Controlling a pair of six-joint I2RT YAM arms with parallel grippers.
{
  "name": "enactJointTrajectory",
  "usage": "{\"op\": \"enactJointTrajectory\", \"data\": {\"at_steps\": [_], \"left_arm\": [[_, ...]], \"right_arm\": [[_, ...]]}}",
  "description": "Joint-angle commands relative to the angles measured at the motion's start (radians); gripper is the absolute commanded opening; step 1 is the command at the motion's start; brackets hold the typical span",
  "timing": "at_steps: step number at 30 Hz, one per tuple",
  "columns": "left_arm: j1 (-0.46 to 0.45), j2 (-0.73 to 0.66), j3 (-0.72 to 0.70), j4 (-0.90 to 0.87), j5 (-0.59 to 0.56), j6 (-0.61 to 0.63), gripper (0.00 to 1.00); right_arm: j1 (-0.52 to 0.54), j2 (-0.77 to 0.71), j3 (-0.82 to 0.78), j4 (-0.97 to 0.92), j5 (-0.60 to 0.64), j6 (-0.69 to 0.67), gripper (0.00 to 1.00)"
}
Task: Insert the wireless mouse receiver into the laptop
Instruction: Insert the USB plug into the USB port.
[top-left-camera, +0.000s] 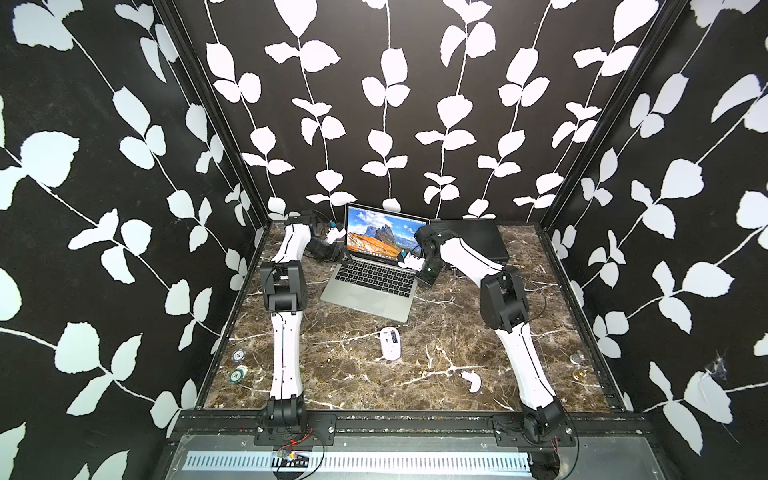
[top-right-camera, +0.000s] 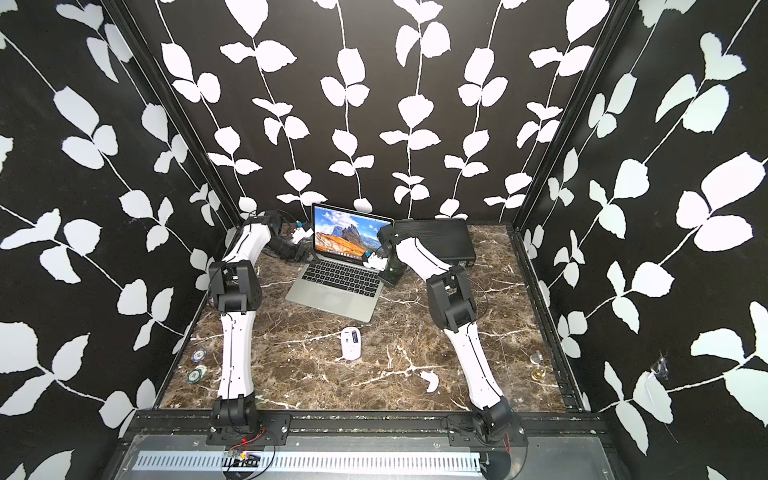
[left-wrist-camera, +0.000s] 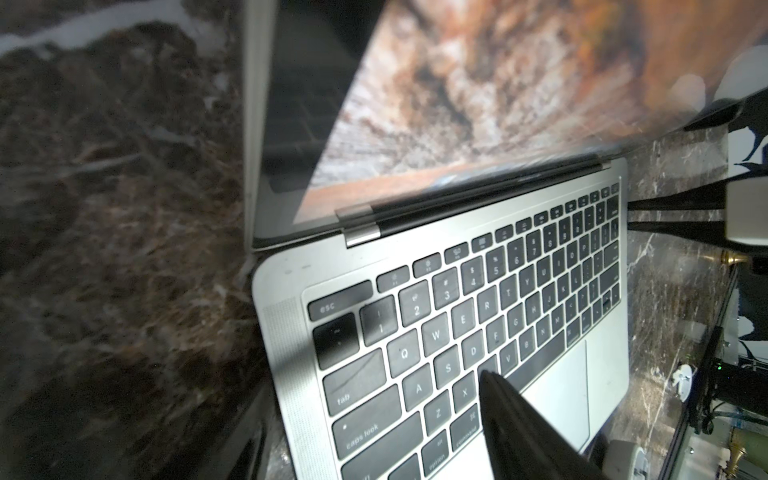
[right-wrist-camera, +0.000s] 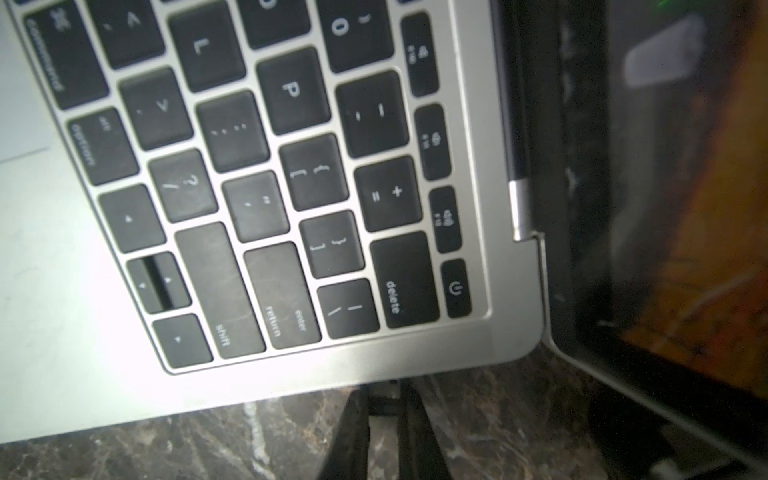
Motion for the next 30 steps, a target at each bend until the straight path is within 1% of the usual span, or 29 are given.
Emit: {"op": "enactJointTrajectory", "data": {"at_steps": [1,9,14,30], "left_arm": [[-0.015,0.024,0.012,-0.030,0.018,0.016,0.78],[-0.014,0.024,0.012,-0.030,0.019,0.018,0.78],[-0.014,0.024,0.012,-0.031,0.018,0.018,0.78],[-0.014,0.022,0.014,-0.030,0.018,0.019,0.78]], "right_arm": [[0.008,-0.043,-0.012,0.041,-0.007,0.009,0.00],[-0.005,-0.065,-0.032,0.045,-0.020,0.000,0.00],[-0.007,-0.058,-0.022,0.058,0.008,0.021,0.00],[-0.018,-0.083,-0.042,0.055,-0.026,0.016,0.00]]}}
